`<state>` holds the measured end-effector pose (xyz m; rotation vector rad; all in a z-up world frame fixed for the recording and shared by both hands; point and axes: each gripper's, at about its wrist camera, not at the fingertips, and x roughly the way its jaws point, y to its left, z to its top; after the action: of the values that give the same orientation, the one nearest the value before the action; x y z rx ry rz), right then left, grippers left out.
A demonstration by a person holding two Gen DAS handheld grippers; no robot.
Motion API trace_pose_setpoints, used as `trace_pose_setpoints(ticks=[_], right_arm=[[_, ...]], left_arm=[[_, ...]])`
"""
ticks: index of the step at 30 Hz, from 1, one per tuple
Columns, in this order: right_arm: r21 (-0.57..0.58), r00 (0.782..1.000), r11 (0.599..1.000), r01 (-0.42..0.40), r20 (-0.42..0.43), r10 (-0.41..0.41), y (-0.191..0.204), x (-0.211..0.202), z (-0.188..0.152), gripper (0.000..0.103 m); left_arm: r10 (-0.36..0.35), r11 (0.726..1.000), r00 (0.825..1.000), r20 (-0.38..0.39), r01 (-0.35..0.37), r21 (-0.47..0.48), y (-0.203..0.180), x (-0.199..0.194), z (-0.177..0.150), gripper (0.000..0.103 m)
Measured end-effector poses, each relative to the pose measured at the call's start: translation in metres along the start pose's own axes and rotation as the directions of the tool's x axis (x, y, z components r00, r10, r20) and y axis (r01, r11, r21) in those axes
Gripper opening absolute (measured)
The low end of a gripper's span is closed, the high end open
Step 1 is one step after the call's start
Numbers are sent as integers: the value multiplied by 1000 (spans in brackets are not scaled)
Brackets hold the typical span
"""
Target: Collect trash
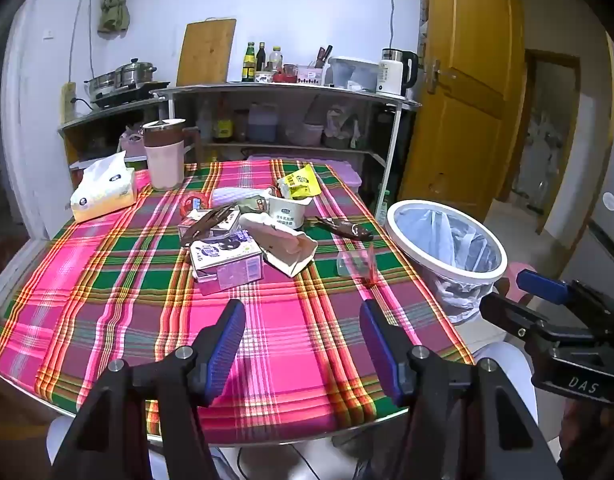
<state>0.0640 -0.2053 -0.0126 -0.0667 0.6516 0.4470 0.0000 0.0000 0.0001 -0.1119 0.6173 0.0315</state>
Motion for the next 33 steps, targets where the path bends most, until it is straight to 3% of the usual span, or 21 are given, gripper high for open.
trace_pose_setpoints(ticks=[33], right_arm=[[-3,1000,1000,3,-1,-3,1,2,-1,78]], left_arm=[[-5,1000,1000,5,5,-4,0,0,0,59]])
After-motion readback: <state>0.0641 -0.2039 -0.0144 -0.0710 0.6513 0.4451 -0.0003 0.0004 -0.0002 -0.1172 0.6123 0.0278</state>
